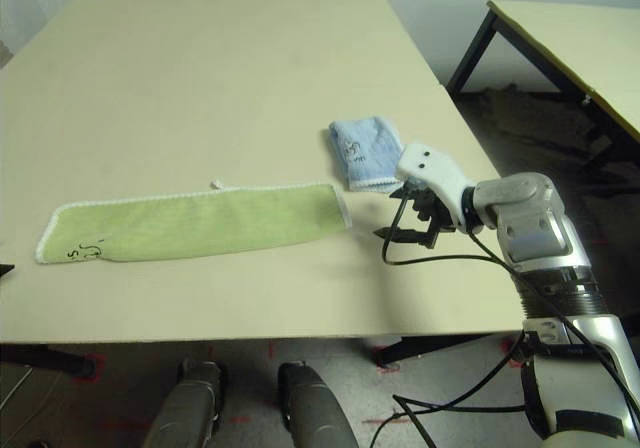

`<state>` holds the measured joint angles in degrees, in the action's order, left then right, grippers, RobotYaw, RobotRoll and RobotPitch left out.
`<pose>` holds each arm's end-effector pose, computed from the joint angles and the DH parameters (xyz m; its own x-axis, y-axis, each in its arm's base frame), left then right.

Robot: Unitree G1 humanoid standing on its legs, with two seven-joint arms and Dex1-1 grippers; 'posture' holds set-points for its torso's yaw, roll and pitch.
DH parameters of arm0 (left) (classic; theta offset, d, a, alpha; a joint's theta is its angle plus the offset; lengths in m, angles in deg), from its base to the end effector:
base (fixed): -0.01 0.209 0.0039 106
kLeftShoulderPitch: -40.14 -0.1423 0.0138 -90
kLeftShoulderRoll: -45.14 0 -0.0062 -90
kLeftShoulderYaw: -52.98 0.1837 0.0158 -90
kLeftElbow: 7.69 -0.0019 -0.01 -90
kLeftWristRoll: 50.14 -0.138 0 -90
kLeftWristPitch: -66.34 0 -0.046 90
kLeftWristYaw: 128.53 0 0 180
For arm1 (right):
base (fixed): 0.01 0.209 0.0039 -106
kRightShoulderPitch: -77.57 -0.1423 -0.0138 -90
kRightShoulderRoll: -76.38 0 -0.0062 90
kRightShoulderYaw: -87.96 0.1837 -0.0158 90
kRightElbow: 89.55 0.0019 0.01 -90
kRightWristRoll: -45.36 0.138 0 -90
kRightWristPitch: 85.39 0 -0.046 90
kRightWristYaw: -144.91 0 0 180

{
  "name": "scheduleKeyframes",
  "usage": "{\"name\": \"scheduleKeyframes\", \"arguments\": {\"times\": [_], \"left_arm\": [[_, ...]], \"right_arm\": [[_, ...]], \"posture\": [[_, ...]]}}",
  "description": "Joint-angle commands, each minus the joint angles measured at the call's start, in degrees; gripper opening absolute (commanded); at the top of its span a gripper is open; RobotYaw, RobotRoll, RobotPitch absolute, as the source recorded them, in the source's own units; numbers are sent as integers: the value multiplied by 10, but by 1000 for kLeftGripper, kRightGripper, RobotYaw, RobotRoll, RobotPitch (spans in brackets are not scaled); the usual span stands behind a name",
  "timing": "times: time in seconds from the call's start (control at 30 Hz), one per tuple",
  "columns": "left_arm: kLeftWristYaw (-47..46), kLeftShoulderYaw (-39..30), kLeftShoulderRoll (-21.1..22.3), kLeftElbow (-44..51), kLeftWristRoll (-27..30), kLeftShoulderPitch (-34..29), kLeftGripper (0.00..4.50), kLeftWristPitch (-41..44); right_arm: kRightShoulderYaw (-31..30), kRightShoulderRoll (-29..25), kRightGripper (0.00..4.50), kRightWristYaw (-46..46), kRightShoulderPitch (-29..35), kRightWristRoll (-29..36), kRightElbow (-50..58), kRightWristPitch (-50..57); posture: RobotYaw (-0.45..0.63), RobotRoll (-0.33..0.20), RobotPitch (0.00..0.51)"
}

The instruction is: Fold the towel and set it aside.

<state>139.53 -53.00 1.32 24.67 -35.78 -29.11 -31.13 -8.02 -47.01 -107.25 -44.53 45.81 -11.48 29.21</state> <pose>0.1808 0.4466 0.1607 0.6518 -0.5562 -0.5156 0.6790 0.7307 0.0701 0.2819 -0.2857 0.1920 0.4869 0.5511 -0.6776 -0.8584 0.4454 -0.2545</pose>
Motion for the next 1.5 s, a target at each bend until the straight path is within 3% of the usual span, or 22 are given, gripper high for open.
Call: {"name": "scheduleKeyframes", "arguments": {"times": [0.03,0.1,0.3,0.4,0.5,0.57,0.77,1.37,1.47,1.5], "left_arm": [[-19,-2,-20,25,8,-14,4306,16],[-32,2,-29,28,3,-14,3861,13],[-48,11,-50,35,-4,-17,1892,11],[-49,12,-53,39,-3,-19,830,12],[-44,12,-53,40,-1,-20,0,17],[-43,14,-53,41,-2,-20,0,18],[-39,15,-46,39,-5,-22,0,17],[-22,29,-4,2,-31,5,0,-4],[-22,35,5,-10,-37,18,0,-12],[-19,37,9,-14,-39,24,210,-16]], "right_arm": [[-10,18,4490,14,17,13,17,10],[-12,27,4500,18,19,17,24,18],[-19,40,4500,12,24,37,42,41],[-20,40,3942,14,28,44,48,45],[-18,42,2899,15,32,56,58,53],[-18,42,2040,16,33,59,61,54],[-18,30,26,14,42,63,61,46],[-28,-15,26,-19,64,76,74,48],[-30,-30,1001,-33,61,79,71,58],[-31,-36,1394,-40,55,80,67,64]], "posture": [[81,0,203],[80,0,201],[77,0,200],[72,0,198],[72,0,198],[72,0,198],[67,0,189],[68,0,181],[68,0,181],[67,0,179]]}}
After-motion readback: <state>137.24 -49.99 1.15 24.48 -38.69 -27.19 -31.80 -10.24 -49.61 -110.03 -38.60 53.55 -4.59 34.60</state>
